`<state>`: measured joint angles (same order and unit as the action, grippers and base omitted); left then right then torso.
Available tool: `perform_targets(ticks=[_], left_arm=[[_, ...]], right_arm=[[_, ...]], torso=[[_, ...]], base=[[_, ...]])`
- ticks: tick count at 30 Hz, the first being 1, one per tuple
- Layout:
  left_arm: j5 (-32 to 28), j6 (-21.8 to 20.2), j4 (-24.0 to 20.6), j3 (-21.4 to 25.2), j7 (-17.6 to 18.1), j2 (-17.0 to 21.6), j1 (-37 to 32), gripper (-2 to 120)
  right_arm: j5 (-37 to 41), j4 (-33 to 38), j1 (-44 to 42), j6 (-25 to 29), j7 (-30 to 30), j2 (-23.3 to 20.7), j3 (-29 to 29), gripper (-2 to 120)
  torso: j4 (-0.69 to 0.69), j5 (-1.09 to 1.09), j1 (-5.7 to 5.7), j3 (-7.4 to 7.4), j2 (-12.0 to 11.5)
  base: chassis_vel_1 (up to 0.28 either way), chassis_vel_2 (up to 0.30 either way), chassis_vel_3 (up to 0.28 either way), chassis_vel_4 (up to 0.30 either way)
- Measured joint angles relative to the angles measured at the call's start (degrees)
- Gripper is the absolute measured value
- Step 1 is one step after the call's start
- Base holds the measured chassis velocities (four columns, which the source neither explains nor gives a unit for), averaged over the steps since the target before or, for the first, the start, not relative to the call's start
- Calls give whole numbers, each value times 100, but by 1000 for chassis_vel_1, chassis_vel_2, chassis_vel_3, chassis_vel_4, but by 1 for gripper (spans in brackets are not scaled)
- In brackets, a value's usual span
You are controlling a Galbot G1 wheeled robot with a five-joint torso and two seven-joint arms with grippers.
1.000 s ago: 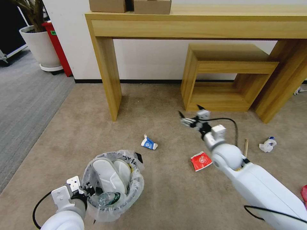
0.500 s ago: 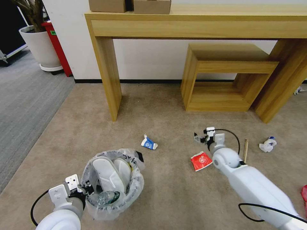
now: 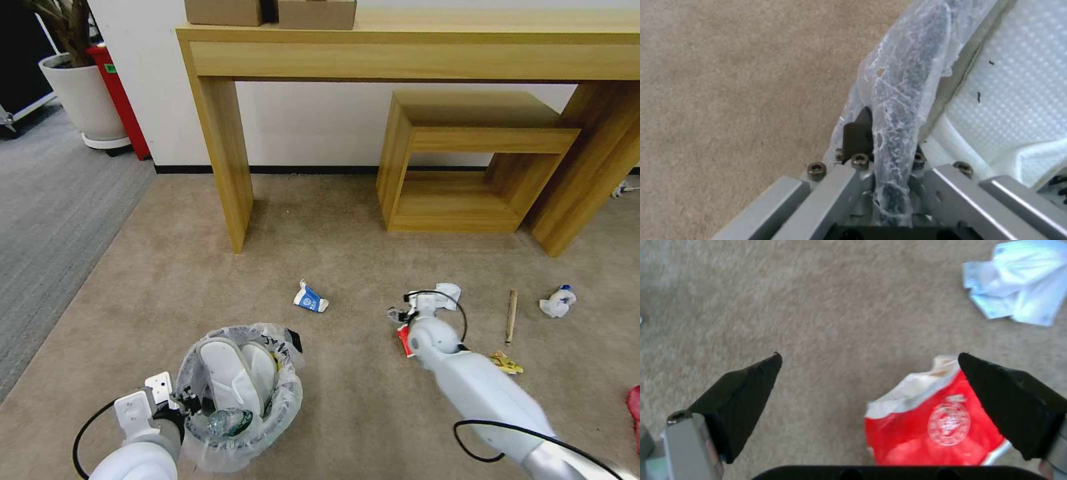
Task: Pick up the trash bin and place the garbage on the floor into it.
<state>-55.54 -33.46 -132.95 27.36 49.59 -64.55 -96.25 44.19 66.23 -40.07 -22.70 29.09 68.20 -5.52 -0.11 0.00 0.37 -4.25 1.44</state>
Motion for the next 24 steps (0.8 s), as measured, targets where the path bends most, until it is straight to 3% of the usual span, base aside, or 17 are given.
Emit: perform_targets(ticks=[9, 24], left_arm=[[-6, 24, 13, -60, -4, 38, -7, 0], [57, 50, 95, -196, 2, 90, 49, 0]], right_arm=[[-605, -645, 70, 378, -261, 303, 119, 100], [-1209, -1190, 122, 627, -415, 441, 251, 100]], torso=[[-1, 0, 0, 0, 0], [-1, 0, 0, 0, 0]], base=[[0, 0, 0, 0], [0, 0, 0, 0]])
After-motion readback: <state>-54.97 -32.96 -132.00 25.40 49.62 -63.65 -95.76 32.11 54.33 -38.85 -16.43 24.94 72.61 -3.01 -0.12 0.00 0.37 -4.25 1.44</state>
